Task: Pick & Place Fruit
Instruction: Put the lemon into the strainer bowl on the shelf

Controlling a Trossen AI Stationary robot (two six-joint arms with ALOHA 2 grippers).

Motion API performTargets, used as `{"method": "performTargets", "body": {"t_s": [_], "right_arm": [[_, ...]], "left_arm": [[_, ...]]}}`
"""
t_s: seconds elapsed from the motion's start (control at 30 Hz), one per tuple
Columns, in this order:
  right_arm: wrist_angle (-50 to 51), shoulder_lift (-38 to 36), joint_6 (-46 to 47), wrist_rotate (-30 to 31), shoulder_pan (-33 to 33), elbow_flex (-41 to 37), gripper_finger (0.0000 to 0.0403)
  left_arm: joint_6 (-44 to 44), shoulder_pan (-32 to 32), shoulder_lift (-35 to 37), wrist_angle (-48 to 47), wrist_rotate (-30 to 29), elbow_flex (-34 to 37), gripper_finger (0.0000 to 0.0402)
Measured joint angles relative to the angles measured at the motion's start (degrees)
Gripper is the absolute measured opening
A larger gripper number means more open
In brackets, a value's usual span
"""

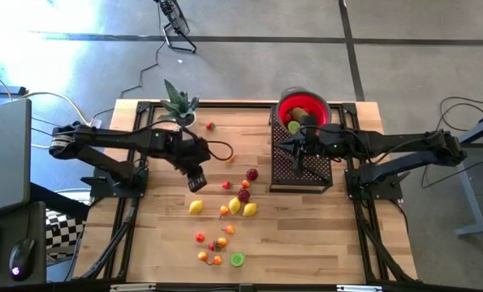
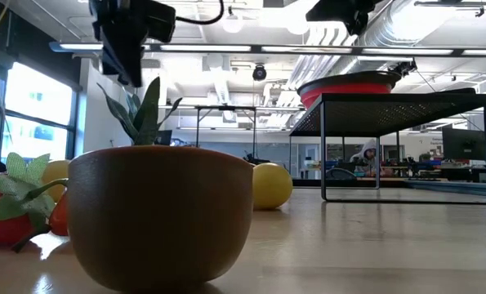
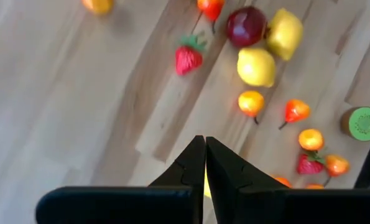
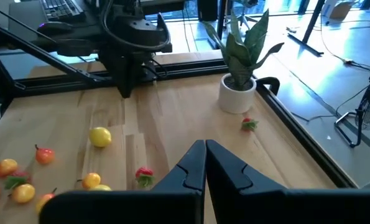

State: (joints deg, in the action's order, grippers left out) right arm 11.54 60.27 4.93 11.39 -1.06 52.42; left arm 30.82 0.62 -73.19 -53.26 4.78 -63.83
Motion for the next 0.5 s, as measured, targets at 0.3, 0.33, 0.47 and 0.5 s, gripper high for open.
{"method": "performTargets", "body": {"t_s": [0.3,0.33,0.47,0.5], "right_arm": [[0.0,0.0,-0.6,0.3,-0.1,0.0,0.0004],[0.0,0.0,-0.6,0.3,-0.1,0.0,0.0004],[0.0,0.0,-0.7,0.3,-0.1,0.0,0.0004],[0.0,0.0,-0.7,0.3,-0.1,0.0,0.0004]], "left_arm": [[5.6,-3.4,0.0,-1.5,0.0,0.0,0.0012],[5.6,-3.4,0.0,-1.2,0.1,0.0,0.0012],[9.6,-3.3,0.0,-1.0,0.4,0.0,0.0013],[10.0,-3.3,0.0,-1.5,0.5,0.0,0.0015]]}}
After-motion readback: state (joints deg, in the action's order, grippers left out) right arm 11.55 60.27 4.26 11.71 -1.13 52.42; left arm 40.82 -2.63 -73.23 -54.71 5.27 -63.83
